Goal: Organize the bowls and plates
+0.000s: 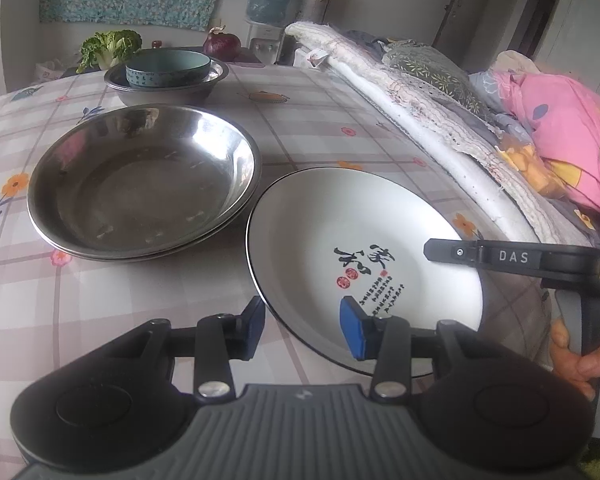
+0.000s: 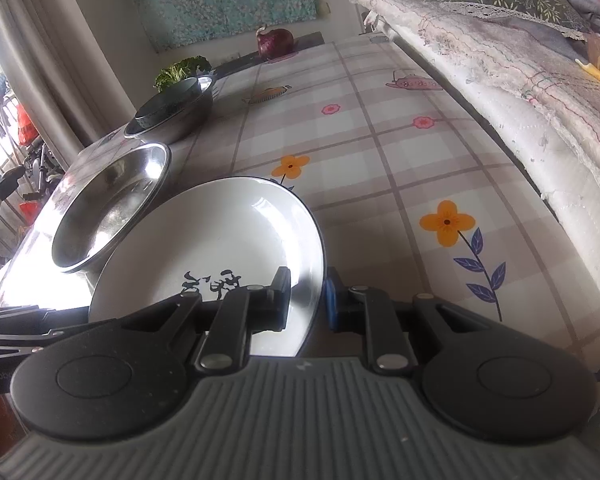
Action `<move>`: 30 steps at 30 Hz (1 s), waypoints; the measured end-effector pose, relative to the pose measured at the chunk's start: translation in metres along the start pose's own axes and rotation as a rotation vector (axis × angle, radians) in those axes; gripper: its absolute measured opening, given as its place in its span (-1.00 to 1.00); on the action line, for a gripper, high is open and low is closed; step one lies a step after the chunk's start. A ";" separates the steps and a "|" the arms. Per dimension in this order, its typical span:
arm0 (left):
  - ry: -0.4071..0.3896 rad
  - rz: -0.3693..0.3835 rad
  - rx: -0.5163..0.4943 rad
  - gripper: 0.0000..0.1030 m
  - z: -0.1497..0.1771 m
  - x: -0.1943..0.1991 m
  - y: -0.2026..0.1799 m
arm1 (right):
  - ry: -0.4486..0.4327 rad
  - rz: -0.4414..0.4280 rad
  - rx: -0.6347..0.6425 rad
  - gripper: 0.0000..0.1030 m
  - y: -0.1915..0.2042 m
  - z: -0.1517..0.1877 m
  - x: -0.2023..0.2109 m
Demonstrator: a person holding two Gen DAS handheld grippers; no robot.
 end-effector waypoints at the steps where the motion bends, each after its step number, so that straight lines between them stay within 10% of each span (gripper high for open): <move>1: -0.001 -0.001 0.002 -0.18 -0.001 0.000 0.000 | 0.000 0.001 0.001 -0.69 0.000 0.000 0.000; 30: 0.050 -0.082 -0.040 -0.17 -0.008 -0.023 0.002 | 0.012 0.014 0.048 -0.59 0.009 0.007 0.002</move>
Point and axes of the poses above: each gripper's, at about its wrist camera, not at the fingertips, and x roughly against the way its jaws point, y to its left, z to its underside, the point moved 7 cm from there along -x, roughly the way its jaws point, and after that the axes turned 9 degrees about z, right-handed, at the moved point
